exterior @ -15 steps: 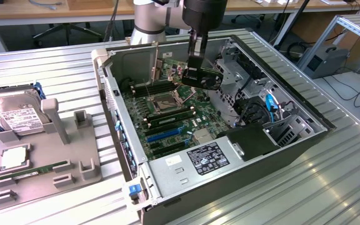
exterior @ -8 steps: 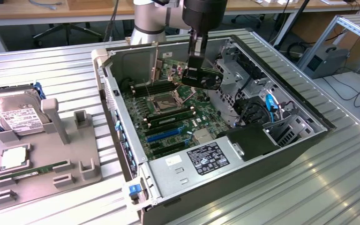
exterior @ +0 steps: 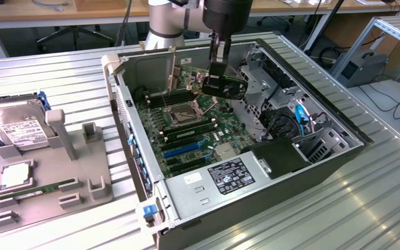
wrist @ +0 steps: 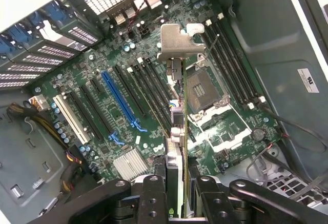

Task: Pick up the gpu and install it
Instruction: 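Insert the gpu into the slot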

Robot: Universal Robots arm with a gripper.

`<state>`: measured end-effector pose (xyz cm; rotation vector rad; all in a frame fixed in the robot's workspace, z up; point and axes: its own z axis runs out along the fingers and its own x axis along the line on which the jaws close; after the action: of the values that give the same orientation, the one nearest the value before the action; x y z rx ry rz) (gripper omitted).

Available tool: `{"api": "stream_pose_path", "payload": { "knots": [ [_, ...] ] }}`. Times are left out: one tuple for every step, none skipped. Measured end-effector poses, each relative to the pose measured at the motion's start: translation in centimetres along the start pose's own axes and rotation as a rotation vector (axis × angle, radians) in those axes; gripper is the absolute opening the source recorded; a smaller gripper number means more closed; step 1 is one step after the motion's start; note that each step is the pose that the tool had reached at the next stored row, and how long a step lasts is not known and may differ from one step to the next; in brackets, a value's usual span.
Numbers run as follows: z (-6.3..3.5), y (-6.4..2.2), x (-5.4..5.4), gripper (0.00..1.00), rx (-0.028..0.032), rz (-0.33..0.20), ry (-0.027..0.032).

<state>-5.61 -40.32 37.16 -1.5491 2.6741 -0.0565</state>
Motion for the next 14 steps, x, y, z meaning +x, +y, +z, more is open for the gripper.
{"api": "stream_pose_path", "payload": {
  "knots": [
    [0.0, 0.0, 0.0, 0.27, 0.0, -0.001, -0.0001],
    [0.0, 0.0, 0.0, 0.27, 0.0, -0.002, -0.0001],
    [0.0, 0.0, 0.0, 0.27, -0.0001, -0.004, -0.0001],
    [0.0, 0.0, 0.0, 0.27, -0.0001, -0.005, -0.0002],
    [0.0, 0.0, 0.0, 0.27, -0.0001, -0.006, -0.0003],
    [0.0, 0.0, 0.0, 0.27, -0.0002, -0.007, -0.0004],
    [0.0, 0.0, 0.0, 0.27, -0.0002, -0.008, -0.0004],
    [0.0, 0.0, 0.0, 0.27, -0.0002, -0.009, -0.0004],
    [0.0, 0.0, 0.0, 0.27, -0.0002, -0.01, -0.0005],
    [0.0, 0.0, 0.0, 0.27, -0.0003, -0.012, -0.0007],
    [0.0, 0.0, 0.0, 0.27, -0.0003, -0.013, -0.0007],
    [0.0, 0.0, 0.0, 0.27, -0.0004, -0.014, -0.0008],
    [0.0, 0.0, 0.0, 0.27, -0.0004, -0.015, -0.0008],
    [0.0, 0.0, 0.0, 0.27, -0.0004, -0.016, -0.0009]
  ]
}}
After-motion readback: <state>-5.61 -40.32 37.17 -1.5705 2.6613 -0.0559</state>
